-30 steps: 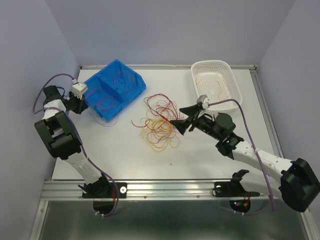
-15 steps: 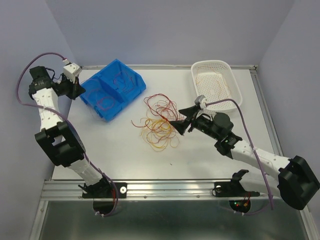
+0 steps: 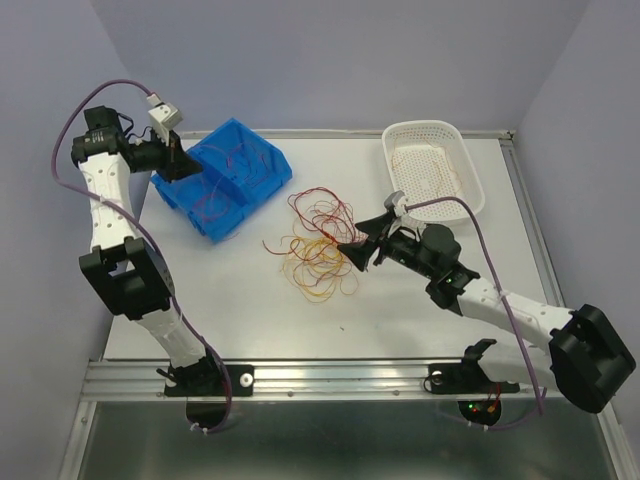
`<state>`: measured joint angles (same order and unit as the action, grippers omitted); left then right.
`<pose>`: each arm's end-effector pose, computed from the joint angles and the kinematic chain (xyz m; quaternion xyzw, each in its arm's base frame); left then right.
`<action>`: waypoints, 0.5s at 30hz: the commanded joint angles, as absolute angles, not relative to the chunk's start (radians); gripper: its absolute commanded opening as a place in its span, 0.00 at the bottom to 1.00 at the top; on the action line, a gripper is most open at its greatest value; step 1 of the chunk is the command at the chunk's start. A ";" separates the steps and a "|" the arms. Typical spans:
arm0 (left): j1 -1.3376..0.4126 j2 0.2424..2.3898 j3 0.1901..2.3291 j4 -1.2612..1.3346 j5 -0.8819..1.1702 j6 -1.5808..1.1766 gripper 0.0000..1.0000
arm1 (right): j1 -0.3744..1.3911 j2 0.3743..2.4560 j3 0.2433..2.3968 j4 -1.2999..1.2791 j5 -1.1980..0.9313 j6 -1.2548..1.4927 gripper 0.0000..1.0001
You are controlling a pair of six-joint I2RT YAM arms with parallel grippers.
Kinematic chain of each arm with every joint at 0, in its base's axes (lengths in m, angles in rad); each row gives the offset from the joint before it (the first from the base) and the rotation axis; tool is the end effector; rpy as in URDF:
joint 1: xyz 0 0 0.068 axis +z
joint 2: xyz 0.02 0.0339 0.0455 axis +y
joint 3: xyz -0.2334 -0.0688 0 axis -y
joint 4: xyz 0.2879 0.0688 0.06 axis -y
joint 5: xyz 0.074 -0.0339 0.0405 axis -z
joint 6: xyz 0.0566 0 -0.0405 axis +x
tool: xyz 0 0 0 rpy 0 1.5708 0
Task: Untangle the cables
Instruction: Place the cable in the bin.
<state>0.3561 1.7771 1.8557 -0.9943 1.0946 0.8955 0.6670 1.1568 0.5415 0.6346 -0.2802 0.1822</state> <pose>0.4028 0.0961 0.3451 0.3768 0.7347 -0.2384 0.5113 0.2450 0.2129 0.2125 -0.2632 0.6492 0.3803 0.6038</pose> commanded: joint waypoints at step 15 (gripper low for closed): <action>0.267 1.705 2.002 -0.839 1.163 0.515 0.00 | 0.655 1.164 0.600 0.657 -0.298 0.187 0.81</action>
